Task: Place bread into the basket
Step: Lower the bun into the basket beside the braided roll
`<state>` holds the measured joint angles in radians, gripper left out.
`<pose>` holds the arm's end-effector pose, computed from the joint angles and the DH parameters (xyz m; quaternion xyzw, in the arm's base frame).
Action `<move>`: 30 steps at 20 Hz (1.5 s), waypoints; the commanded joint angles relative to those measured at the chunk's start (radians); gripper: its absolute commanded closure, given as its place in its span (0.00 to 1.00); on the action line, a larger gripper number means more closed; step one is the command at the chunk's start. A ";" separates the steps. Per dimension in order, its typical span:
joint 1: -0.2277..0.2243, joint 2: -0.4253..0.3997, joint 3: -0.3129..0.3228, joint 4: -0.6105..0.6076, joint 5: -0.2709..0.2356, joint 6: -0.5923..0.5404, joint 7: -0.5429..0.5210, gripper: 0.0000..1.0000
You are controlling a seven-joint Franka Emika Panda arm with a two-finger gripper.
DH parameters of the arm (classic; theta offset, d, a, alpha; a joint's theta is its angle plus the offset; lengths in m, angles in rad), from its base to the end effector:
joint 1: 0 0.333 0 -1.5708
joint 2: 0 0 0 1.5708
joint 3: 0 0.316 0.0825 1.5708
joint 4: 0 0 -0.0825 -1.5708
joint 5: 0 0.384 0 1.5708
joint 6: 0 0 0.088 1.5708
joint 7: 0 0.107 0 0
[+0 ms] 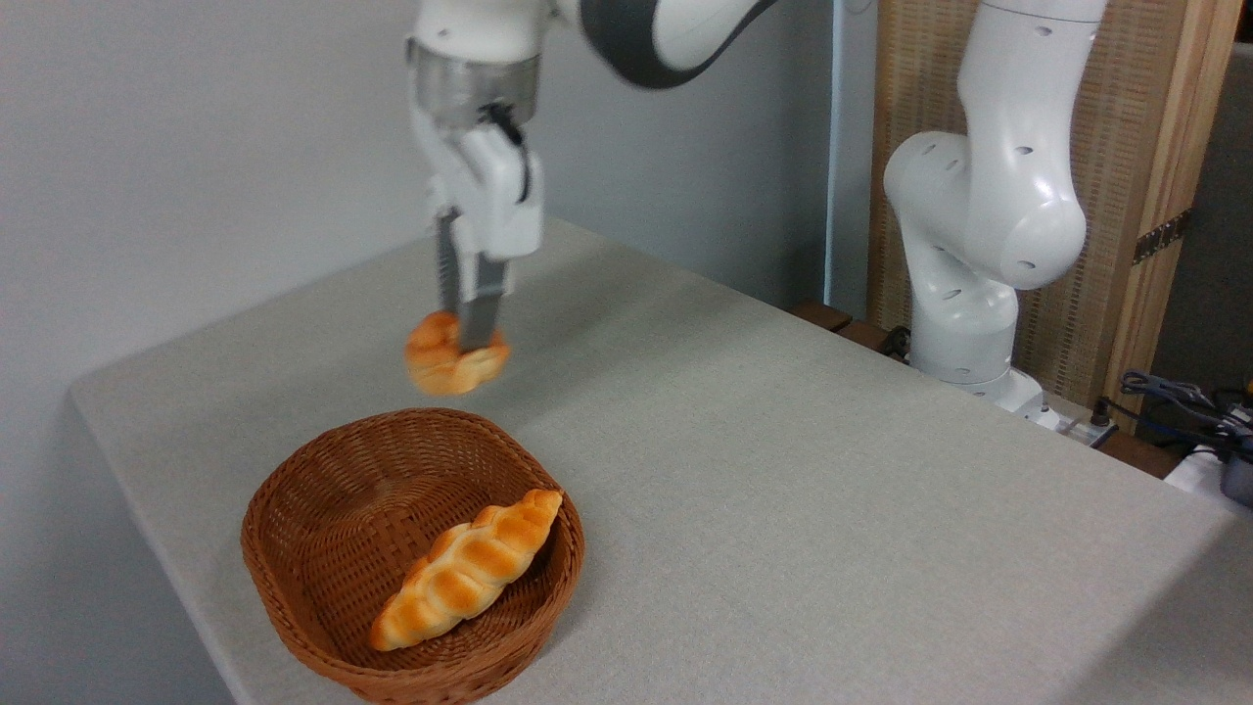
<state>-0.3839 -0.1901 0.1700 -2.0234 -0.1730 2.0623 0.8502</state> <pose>0.5116 -0.1148 0.5542 0.8682 -0.4737 0.1363 0.0564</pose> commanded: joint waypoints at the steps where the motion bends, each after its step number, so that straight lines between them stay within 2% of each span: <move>1: -0.010 0.103 0.011 0.057 -0.017 0.123 0.035 0.55; 2: -0.009 0.113 0.013 0.055 -0.016 0.136 0.071 0.54; 3: -0.003 0.123 0.013 0.055 -0.016 0.136 0.110 0.48; 5: 0.002 0.142 0.013 0.054 -0.014 0.136 0.124 0.08; 8: 0.002 0.178 0.011 0.054 0.009 0.140 0.125 0.00; 13: 0.005 0.192 0.013 0.054 0.015 0.196 0.130 0.00; 20: 0.006 0.192 0.013 0.054 0.012 0.196 0.124 0.00; 23: 0.010 0.173 0.017 0.058 0.007 0.183 0.081 0.00; 24: 0.034 0.152 0.013 0.058 0.009 0.170 0.028 0.00; 26: 0.098 0.136 -0.029 0.089 0.012 0.095 -0.032 0.00; 30: 0.166 0.138 -0.056 0.239 0.018 -0.190 -0.100 0.00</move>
<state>-0.2704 -0.0499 0.1406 -1.8946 -0.1684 2.0596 0.8205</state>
